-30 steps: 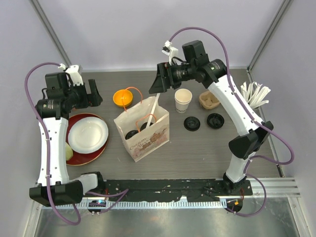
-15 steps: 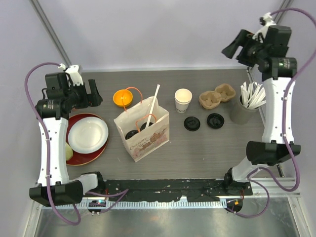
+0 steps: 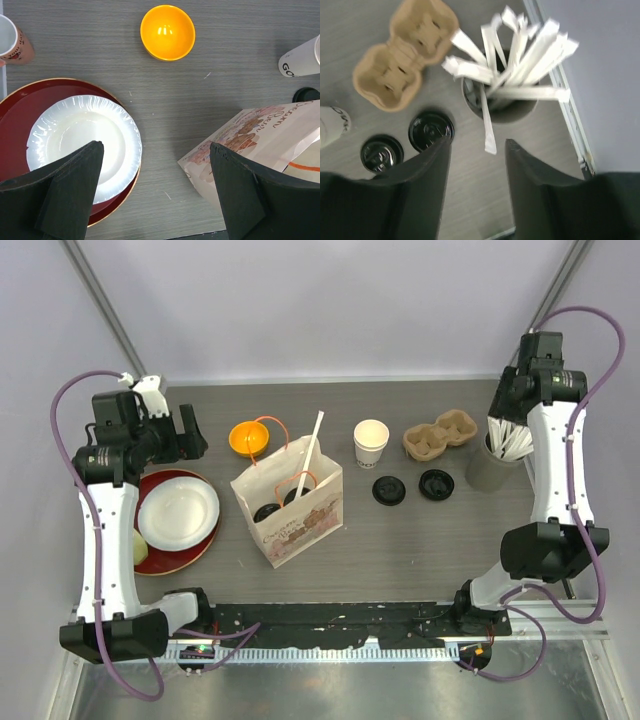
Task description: Pack the takeout coffee
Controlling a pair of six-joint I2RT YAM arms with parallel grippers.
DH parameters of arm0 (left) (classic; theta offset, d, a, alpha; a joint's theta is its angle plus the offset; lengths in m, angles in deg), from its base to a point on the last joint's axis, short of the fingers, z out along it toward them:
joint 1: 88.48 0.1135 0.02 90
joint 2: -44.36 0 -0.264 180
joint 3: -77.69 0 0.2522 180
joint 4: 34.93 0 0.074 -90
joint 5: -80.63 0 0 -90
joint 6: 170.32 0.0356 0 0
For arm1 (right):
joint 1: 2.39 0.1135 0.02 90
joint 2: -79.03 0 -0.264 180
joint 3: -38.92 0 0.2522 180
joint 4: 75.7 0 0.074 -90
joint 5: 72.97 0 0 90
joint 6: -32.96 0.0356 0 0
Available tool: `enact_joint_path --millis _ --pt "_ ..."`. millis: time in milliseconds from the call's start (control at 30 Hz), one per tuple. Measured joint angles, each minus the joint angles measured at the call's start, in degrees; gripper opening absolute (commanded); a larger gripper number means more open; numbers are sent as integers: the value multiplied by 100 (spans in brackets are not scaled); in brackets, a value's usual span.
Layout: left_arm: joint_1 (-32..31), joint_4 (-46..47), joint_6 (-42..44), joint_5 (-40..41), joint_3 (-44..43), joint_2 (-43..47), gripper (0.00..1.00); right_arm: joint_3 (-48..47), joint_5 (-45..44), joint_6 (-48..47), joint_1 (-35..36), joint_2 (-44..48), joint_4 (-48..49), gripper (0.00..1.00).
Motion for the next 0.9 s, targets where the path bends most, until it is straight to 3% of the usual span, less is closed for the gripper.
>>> enact_joint_path --millis 200,267,300,333,500,700,900 --pt "0 26 4 0 59 0 91 765 -190 396 0 170 -549 70" --pt "0 26 0 -2 72 -4 91 997 -330 461 0 212 -682 66" --pt "0 33 -2 -4 72 -13 91 1064 -402 476 0 205 -708 57" --pt "0 44 0 -4 72 -17 91 1078 -444 476 0 188 -710 54" --pt "0 66 11 -4 72 -90 91 986 -660 426 0 -44 -662 43" --pt "0 63 11 0 72 -109 91 957 -605 409 0 -393 -575 46" --pt "0 63 17 2 72 -109 91 979 -599 404 -7 -424 -474 32"
